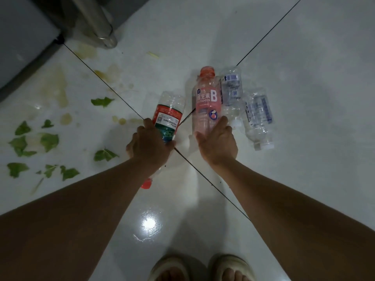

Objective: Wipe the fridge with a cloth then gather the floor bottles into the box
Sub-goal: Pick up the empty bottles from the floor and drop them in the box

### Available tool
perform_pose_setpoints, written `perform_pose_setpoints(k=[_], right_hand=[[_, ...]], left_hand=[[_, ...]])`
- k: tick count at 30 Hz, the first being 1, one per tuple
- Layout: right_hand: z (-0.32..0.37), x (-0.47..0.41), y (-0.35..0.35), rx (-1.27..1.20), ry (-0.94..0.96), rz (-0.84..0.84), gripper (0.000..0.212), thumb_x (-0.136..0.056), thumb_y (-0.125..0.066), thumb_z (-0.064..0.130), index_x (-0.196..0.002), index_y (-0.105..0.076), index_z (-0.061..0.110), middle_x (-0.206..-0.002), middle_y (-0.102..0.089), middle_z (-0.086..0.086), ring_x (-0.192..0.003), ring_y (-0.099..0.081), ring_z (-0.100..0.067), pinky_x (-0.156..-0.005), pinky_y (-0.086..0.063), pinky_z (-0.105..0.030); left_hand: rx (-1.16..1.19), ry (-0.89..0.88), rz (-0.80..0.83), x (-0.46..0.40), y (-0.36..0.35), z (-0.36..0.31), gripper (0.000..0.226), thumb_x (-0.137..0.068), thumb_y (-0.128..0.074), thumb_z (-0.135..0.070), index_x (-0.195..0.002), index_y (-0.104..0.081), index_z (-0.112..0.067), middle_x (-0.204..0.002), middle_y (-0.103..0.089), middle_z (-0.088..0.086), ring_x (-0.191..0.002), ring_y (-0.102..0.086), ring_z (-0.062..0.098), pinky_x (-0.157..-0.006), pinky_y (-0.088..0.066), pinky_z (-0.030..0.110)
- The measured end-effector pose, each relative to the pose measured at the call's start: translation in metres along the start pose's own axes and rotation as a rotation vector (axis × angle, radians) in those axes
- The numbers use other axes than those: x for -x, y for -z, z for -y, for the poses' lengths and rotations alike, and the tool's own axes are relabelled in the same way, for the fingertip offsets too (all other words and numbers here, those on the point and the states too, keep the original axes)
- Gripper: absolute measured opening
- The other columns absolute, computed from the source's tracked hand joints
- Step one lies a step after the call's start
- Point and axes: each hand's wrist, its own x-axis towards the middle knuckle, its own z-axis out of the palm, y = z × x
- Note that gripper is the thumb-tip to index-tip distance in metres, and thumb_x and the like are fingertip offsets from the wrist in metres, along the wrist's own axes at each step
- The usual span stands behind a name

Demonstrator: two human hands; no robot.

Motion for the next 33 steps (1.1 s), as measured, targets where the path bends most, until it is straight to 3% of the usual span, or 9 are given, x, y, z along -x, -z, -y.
perform_pose_setpoints(k=[6, 13, 20, 24, 33], right_hand=[[0.005, 0.003, 0.009, -0.062, -0.044, 0.085, 0.073, -0.086, -0.062, 0.040, -0.135, -0.025, 0.001, -0.122, -0.050, -0.022, -0.106, -0.056, -0.037, -0.088, -0.049, -0.042], [0.013, 0.041, 0.101, -0.041, -0.050, 0.184, 0.067, -0.085, -0.063, 0.039, -0.132, -0.029, 0.004, -0.120, -0.053, -0.019, -0.104, -0.058, -0.034, -0.088, -0.052, -0.041], [0.054, 0.084, 0.253, -0.057, -0.013, 0.164, 0.071, -0.083, -0.064, 0.038, -0.136, -0.027, 0.007, -0.124, -0.052, -0.015, -0.107, -0.057, -0.031, -0.087, -0.050, -0.035], [0.087, 0.102, 0.351, -0.070, 0.028, 0.140, 0.058, -0.081, -0.065, 0.038, -0.122, -0.036, 0.009, -0.114, -0.056, -0.013, -0.097, -0.059, -0.029, -0.078, -0.049, -0.032], [0.131, 0.163, 0.545, -0.100, 0.097, -0.040, 0.058, -0.079, -0.067, 0.038, -0.120, -0.037, 0.009, -0.110, -0.056, -0.012, -0.095, -0.059, -0.028, -0.071, -0.040, -0.026]], left_hand=[[-0.010, 0.001, 0.014, 0.007, 0.017, 0.000, 0.076, -0.079, -0.068, -0.045, -0.132, -0.032, -0.005, -0.124, -0.052, 0.017, -0.112, -0.054, 0.034, -0.092, -0.048, 0.049], [0.010, 0.056, 0.021, 0.044, 0.088, -0.024, 0.073, -0.079, -0.068, -0.046, -0.131, -0.034, -0.006, -0.124, -0.054, 0.015, -0.111, -0.054, 0.032, -0.093, -0.047, 0.051], [0.023, 0.016, -0.017, 0.103, 0.219, -0.089, 0.072, -0.079, -0.069, -0.043, -0.129, -0.035, -0.005, -0.124, -0.055, 0.017, -0.111, -0.055, 0.033, -0.092, -0.047, 0.050], [0.022, -0.028, -0.054, 0.145, 0.302, -0.134, 0.073, -0.077, -0.072, -0.042, -0.129, -0.036, -0.005, -0.122, -0.056, 0.018, -0.108, -0.057, 0.034, -0.091, -0.048, 0.049], [0.089, -0.167, -0.121, 0.244, 0.464, -0.220, 0.075, -0.075, -0.074, -0.043, -0.130, -0.036, -0.009, -0.124, -0.055, 0.014, -0.110, -0.056, 0.032, -0.093, -0.047, 0.043]])
